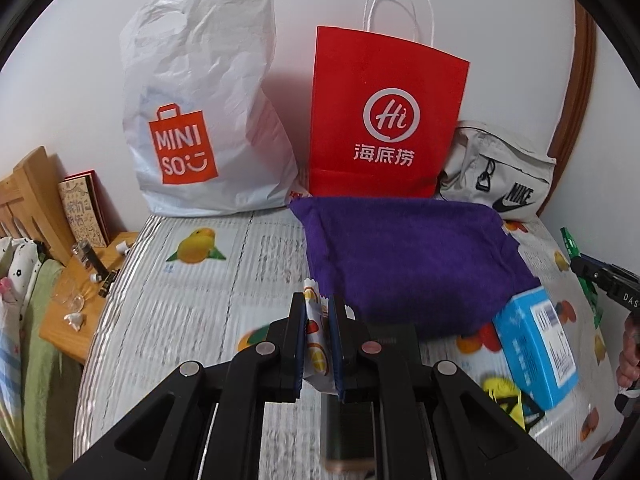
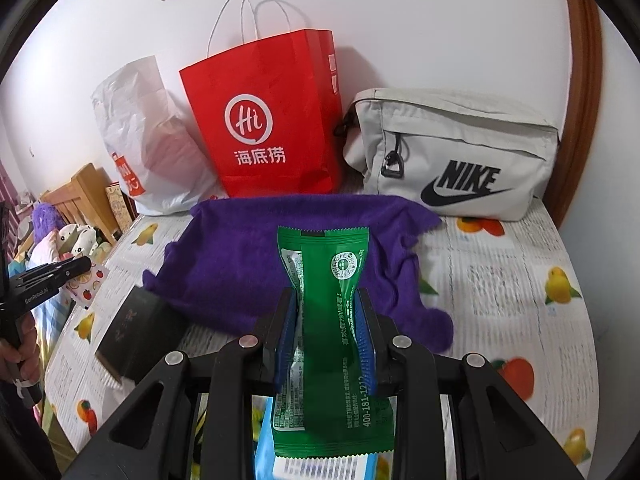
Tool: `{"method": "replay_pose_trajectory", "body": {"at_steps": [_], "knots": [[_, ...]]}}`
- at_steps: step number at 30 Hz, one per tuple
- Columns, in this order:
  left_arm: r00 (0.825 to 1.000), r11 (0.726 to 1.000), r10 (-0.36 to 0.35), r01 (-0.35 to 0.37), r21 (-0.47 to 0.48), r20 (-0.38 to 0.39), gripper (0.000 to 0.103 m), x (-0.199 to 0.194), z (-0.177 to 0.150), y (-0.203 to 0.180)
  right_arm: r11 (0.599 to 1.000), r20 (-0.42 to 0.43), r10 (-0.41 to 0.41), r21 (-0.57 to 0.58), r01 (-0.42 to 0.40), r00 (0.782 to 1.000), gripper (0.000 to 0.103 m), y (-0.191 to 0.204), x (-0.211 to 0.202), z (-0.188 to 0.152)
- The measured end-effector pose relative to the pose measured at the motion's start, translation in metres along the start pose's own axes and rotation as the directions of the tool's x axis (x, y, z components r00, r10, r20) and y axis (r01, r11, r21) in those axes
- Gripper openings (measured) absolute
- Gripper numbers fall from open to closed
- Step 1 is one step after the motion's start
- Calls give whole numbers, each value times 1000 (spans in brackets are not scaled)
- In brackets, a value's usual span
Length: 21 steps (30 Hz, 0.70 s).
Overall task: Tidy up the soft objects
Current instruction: 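Carry the orange-slice packet with left tool while right tool carries green packet toward purple towel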
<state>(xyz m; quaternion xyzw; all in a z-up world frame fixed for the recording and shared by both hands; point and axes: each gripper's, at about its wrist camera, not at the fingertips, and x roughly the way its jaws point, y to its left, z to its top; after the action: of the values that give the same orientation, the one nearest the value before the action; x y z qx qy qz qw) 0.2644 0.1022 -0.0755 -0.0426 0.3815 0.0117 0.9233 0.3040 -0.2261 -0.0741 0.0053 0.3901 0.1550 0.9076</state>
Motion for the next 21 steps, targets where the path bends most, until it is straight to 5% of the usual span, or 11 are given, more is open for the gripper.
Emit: {"method": "replay_pose_trajectory", "body": {"at_steps": [21], "knots": [[997, 999, -54, 54, -6, -63, 11, 96, 49, -35, 999, -99, 38, 5, -38, 994, 30, -30, 104, 35]]}}
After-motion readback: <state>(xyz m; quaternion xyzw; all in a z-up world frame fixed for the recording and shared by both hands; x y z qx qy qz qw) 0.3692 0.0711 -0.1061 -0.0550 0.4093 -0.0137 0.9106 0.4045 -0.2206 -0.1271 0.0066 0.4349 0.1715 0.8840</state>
